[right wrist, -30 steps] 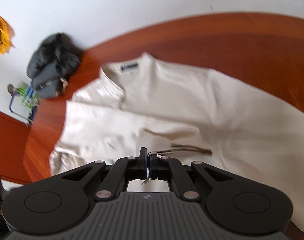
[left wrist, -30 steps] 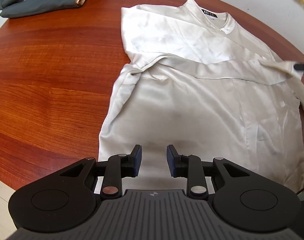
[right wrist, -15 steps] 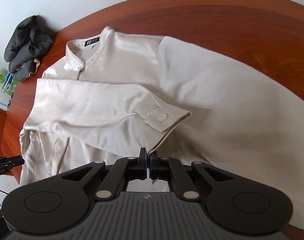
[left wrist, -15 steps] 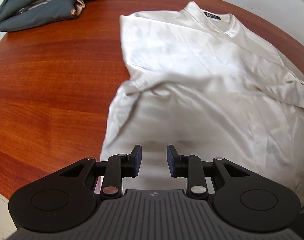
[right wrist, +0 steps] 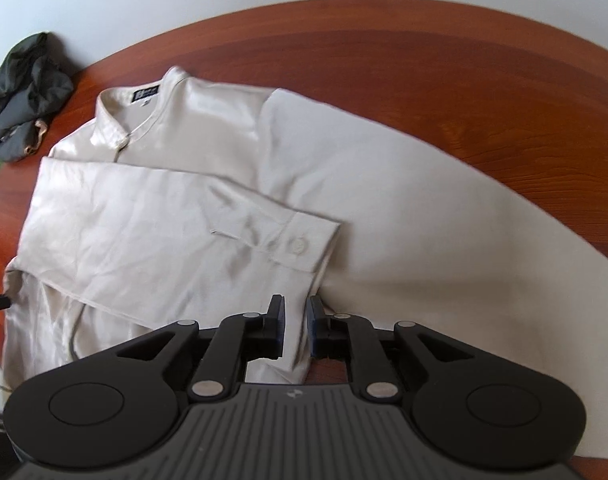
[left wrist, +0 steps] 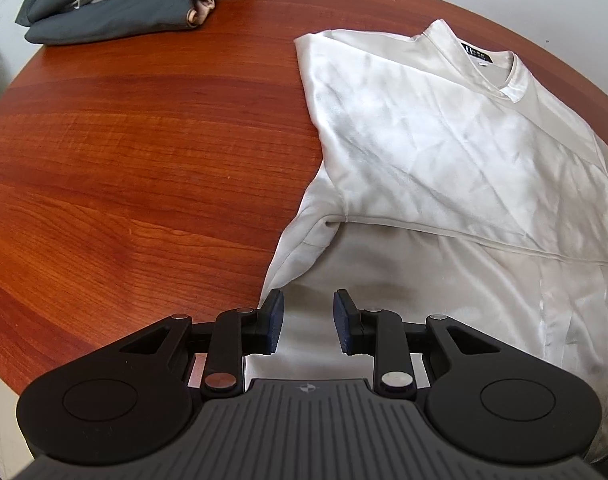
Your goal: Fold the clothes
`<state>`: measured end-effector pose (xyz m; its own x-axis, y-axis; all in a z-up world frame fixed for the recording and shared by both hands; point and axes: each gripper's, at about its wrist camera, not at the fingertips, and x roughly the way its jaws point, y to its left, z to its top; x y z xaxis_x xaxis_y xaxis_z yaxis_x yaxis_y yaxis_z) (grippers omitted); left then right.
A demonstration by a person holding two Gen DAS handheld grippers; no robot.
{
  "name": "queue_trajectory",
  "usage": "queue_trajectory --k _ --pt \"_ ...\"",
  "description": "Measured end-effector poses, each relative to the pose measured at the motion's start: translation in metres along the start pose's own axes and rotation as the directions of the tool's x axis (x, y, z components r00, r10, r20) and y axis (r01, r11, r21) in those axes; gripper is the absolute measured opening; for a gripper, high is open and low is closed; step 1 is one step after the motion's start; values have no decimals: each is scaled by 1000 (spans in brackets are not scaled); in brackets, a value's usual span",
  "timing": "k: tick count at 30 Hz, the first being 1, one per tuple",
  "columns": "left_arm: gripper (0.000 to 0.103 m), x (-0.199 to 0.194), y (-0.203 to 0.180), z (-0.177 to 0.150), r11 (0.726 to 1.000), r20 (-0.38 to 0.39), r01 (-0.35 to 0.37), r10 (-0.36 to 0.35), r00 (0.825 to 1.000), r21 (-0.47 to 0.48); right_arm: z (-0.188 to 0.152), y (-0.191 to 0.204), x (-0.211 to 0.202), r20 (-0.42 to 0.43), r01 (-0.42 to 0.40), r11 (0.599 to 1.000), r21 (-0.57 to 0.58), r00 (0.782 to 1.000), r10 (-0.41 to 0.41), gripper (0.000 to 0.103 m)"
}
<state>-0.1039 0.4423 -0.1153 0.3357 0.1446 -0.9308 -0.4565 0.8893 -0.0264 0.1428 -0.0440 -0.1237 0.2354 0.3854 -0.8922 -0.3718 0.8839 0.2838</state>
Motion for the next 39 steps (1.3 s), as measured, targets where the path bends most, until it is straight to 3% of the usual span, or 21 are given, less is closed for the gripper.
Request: queue_trajectory --k 6,15,24,28,32,39 --pt "34 -9 -5 -5 1000 4 17 -17 1000 -1 -25 -22 -23 55 52 995 90 997 -57 27" --pt "41 -15 -29 -5 999 4 26 -26 1000 44 -83 -87 -74 112 152 948 280 975 -190 35" --pt "41 -14 -63 0 993 -7 38 -37 999 111 -147 -177 -118 95 282 837 469 926 -365 42" --pt "42 -15 -78 2 989 -15 43 -41 999 143 -167 -215 -129 71 343 776 529 894 -443 45" --pt "42 -16 -90 4 985 -22 45 -42 999 165 -177 -246 -136 50 392 734 554 865 -499 54" --pt "43 -22 -103 5 980 -25 45 -41 999 196 -181 -287 -129 15 444 691 571 835 -549 71"
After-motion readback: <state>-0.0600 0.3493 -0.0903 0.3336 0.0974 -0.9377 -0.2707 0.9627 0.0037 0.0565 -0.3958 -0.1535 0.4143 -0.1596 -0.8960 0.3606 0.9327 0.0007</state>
